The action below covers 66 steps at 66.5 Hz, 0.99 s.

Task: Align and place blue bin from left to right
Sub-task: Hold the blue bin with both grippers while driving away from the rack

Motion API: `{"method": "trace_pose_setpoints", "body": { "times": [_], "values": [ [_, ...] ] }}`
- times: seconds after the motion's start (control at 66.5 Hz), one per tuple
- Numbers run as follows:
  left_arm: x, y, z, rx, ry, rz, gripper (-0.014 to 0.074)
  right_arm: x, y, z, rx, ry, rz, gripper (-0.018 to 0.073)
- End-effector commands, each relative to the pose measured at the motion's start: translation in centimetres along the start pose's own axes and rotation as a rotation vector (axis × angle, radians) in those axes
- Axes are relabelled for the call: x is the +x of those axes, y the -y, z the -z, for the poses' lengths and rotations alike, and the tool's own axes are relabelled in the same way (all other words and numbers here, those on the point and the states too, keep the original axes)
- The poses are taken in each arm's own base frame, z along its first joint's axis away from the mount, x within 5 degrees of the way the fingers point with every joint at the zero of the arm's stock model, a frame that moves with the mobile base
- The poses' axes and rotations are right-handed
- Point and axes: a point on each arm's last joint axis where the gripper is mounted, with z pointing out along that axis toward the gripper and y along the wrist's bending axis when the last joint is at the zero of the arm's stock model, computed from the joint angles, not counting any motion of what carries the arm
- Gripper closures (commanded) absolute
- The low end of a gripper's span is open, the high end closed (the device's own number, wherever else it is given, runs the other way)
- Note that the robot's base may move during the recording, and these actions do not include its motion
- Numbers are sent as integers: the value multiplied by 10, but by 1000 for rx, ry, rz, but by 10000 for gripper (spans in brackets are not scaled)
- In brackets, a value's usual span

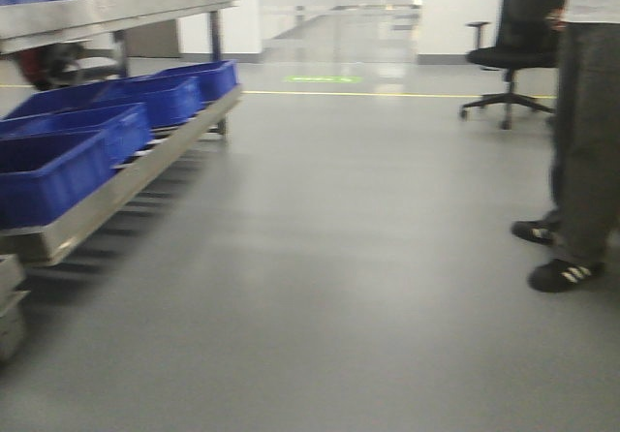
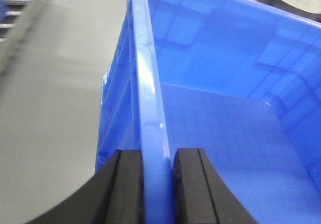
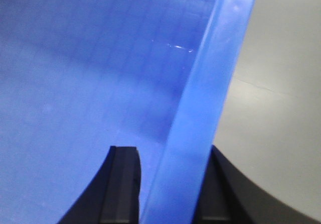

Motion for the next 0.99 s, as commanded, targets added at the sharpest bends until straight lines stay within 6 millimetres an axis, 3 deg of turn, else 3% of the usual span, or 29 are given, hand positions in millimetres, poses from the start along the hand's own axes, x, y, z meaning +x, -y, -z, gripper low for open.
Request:
{"method": "trace_pose_setpoints", "body": {
  "times": [0.0,0.977],
  "values": [
    [-15,13,14,93,139,21,708,-9,-10,14,-70,115,-11,628],
    [-15,13,14,93,139,21,708,-9,-10,14,-70,115,-11,628]
  ]
}}
